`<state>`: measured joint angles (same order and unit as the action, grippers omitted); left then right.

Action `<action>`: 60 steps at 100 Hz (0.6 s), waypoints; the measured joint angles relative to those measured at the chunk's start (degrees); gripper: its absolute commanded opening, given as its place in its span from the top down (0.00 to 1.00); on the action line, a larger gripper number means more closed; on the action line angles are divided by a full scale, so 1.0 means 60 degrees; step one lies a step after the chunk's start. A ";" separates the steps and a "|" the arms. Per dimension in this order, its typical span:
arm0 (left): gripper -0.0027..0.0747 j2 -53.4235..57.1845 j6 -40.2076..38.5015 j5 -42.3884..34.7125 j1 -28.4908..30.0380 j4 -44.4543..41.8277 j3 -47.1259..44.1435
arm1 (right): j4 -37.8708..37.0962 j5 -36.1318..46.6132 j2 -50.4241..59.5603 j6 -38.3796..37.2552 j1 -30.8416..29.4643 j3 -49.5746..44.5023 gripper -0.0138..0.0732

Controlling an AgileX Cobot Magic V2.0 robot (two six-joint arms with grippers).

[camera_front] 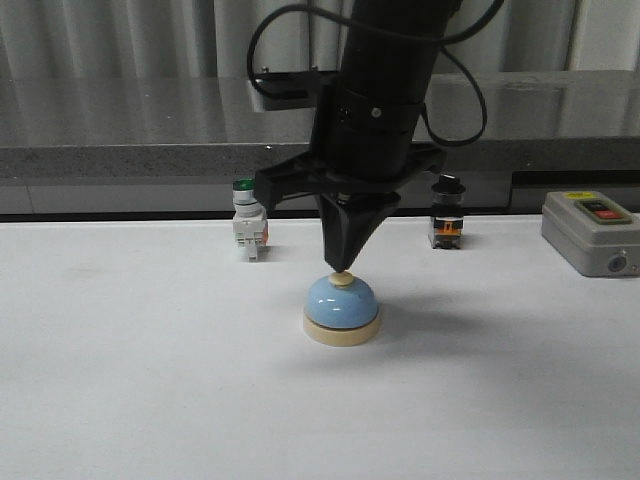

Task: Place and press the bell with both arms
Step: 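Raise the right gripper up off the bell button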

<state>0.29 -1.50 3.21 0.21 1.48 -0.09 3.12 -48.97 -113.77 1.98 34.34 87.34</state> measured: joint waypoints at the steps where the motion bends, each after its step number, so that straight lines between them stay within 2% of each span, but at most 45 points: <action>1: 0.99 0.0000 0.0000 0.0000 0.0000 0.0000 0.0000 | 0.0002 0.0020 -0.0043 0.0000 0.0000 0.0000 0.91; 32: 0.99 0.0000 0.0000 0.0000 0.0000 0.0000 0.0000 | -0.0010 0.0178 -0.0318 0.0000 0.0000 0.0094 0.91; 60: 0.99 0.0000 0.0000 0.0000 0.0000 0.0000 0.0000 | -0.0010 -0.0241 0.0881 0.0000 -0.0403 0.0055 0.91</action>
<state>0.29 -1.50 3.21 0.21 1.48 -0.09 3.05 -50.42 -108.48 1.98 31.93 87.67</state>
